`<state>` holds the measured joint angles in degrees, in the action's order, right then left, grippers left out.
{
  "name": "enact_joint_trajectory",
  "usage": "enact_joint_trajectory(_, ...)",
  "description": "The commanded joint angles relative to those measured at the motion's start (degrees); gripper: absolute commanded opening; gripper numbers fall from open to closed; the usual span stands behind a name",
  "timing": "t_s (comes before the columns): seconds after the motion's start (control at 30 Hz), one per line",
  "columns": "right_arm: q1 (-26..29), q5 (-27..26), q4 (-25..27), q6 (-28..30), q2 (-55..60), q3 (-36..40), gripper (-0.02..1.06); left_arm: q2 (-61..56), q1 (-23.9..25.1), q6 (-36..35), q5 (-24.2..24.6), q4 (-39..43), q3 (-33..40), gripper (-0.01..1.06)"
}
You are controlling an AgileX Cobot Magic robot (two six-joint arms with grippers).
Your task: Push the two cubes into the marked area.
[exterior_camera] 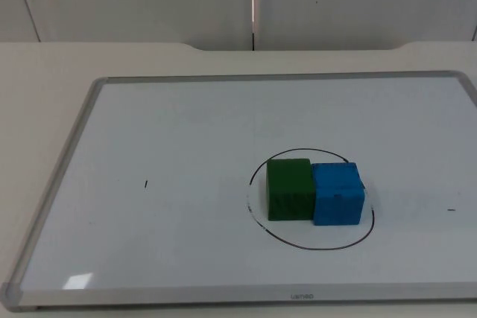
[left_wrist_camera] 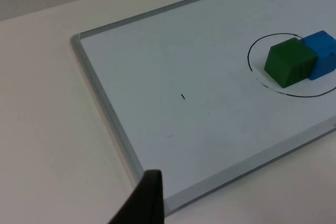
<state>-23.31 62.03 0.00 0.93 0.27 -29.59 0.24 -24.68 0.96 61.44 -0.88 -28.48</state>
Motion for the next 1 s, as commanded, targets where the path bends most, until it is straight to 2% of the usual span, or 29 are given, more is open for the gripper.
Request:
enact_joint_trajectory(0.0, 0.09, -0.18, 0.32, -0.06, -0.27, 0.17, 1.05, -0.24, 0.17, 0.21, 0.14, 0.03, 0.2, 1.05)
enact_joint_trajectory(0.33, 1.4, -0.18, 0.0, -0.06, -0.27, 0.17, 1.05, -0.24, 0.17, 0.21, 0.14, 0.14, 0.2, 1.05)
enact_joint_trajectory(0.5, 5.53, -0.18, 0.33, -0.06, -0.27, 0.17, 1.05, -0.24, 0.17, 0.21, 0.14, 0.14, 0.2, 1.05)
enact_joint_trajectory(0.83, 17.66, -0.18, 0.51, -0.06, -0.27, 0.17, 1.05, -0.24, 0.17, 0.21, 0.14, 0.25, 0.2, 1.05)
enact_joint_trajectory(0.97, 19.58, -0.18, 0.51, -0.06, -0.27, 0.17, 1.05, -0.24, 0.17, 0.21, 0.14, 0.25, 0.2, 1.05)
